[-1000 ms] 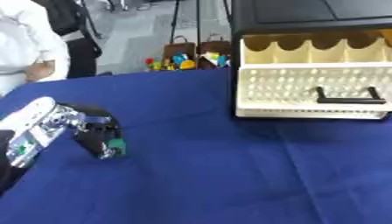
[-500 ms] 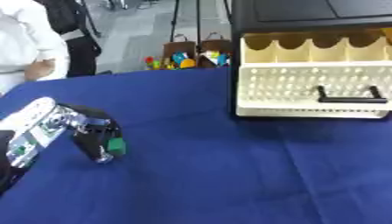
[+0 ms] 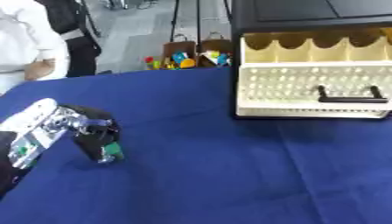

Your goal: Pick up objects from table and place into drawer.

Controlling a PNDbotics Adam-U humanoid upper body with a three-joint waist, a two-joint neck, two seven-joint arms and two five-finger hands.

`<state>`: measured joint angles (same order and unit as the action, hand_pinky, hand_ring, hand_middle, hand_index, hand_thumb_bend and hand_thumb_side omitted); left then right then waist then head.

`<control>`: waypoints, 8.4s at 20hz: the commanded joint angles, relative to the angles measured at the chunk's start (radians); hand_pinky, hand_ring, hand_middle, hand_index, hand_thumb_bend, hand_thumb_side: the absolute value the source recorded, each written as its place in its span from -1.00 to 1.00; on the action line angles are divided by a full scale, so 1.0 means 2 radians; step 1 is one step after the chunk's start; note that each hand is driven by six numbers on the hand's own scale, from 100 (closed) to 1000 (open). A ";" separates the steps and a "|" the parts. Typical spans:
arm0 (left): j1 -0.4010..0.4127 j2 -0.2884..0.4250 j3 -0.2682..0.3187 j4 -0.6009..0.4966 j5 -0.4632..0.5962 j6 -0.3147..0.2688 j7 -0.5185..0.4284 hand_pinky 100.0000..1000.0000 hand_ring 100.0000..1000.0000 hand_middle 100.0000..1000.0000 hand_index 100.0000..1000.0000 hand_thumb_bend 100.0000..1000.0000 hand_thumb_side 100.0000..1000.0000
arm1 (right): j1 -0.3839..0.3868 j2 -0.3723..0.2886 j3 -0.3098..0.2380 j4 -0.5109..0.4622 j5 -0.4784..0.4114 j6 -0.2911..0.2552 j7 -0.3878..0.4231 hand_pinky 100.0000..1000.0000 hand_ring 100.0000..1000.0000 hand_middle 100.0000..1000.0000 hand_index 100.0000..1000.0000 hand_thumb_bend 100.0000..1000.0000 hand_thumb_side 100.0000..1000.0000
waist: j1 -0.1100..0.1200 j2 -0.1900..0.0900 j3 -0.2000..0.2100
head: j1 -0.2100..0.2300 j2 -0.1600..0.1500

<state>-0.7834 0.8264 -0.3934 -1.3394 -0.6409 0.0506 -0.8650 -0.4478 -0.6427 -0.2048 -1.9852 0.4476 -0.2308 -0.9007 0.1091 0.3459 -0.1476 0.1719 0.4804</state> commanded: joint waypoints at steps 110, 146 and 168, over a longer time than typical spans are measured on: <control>-0.268 -0.126 0.063 0.026 -0.104 0.027 0.050 -0.72 -0.50 -0.37 -0.07 -1.00 -0.65 | -0.011 0.009 0.033 -0.007 -0.017 -0.009 -0.003 -0.47 -0.16 -0.23 0.40 -0.91 0.42 | 0.020 -0.057 -0.031 | 0.026 0.026; -0.289 -0.167 0.049 0.035 -0.048 0.034 0.088 -0.79 -0.54 -0.42 -0.10 -1.00 -0.62 | -0.020 0.028 0.041 -0.007 -0.024 -0.004 -0.003 -0.46 -0.15 -0.23 0.40 -0.90 0.44 | 0.021 -0.067 -0.041 | 0.012 -0.040; -0.286 -0.190 0.040 0.066 -0.044 0.044 0.100 -0.80 -0.55 -0.43 -0.11 -1.00 -0.61 | -0.029 0.035 0.049 -0.007 -0.028 -0.006 -0.003 -0.47 -0.16 -0.24 0.39 -0.90 0.44 | 0.027 -0.059 -0.050 | 0.017 -0.038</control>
<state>-1.3373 0.4344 -0.3292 -1.2083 -0.7242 0.1385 -0.6745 -0.4928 -0.5591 -0.1047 -1.9852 0.3942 -0.2345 -0.9007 0.1714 0.2429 -0.2470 0.2014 0.4120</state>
